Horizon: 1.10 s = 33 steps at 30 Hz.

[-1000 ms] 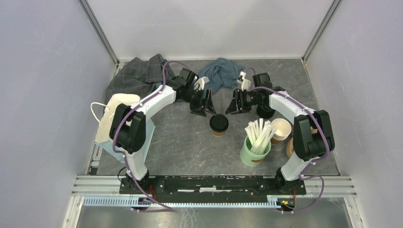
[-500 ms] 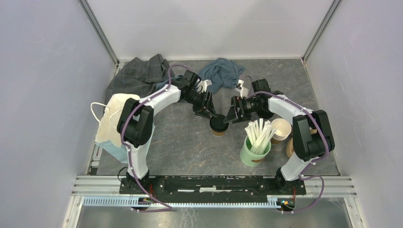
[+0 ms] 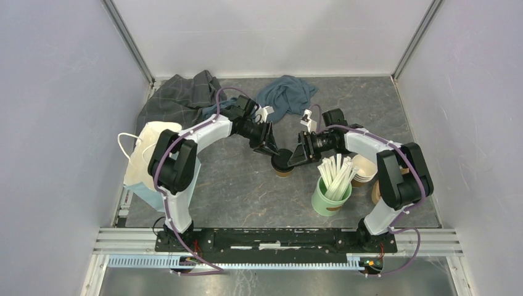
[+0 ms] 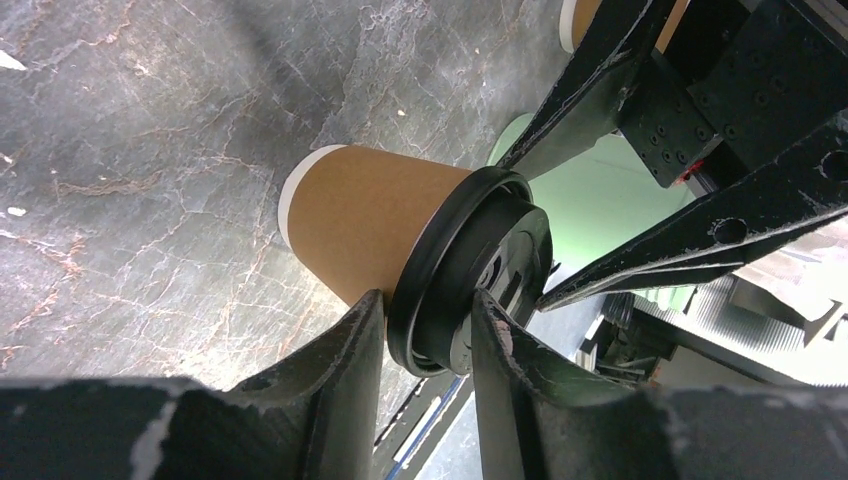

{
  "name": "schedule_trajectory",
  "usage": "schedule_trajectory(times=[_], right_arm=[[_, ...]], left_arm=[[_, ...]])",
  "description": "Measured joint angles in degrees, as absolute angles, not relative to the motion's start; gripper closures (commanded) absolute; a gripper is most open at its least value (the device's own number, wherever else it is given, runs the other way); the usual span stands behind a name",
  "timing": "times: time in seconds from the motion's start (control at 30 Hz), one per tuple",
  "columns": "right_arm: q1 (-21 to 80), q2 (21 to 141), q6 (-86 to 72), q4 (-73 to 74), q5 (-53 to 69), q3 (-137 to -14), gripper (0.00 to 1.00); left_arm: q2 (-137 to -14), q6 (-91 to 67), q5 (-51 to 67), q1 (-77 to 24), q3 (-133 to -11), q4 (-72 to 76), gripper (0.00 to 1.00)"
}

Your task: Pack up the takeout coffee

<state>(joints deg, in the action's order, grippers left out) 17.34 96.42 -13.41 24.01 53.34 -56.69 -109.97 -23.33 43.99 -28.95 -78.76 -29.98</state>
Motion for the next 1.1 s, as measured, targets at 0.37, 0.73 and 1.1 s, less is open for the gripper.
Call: schedule_trajectory(times=[0.37,0.73,1.1], right_arm=[[16.1,96.9,-16.6,19.4,54.3,-54.0,0.40],[16.5,97.6,-17.3,19.4,54.3,-54.0,0.47],[18.3,97.6,-17.2,23.6,50.7,-57.7,0.46]], left_arm=[[-106.2,-26.5,44.3,-27.8,-71.3,-23.7,0.64],[-103.9,-27.6,44.4,-27.6,-66.5,-17.3,0.66],[-102.5,-27.6,44.0,-27.4,-64.9,-16.4,0.57]])
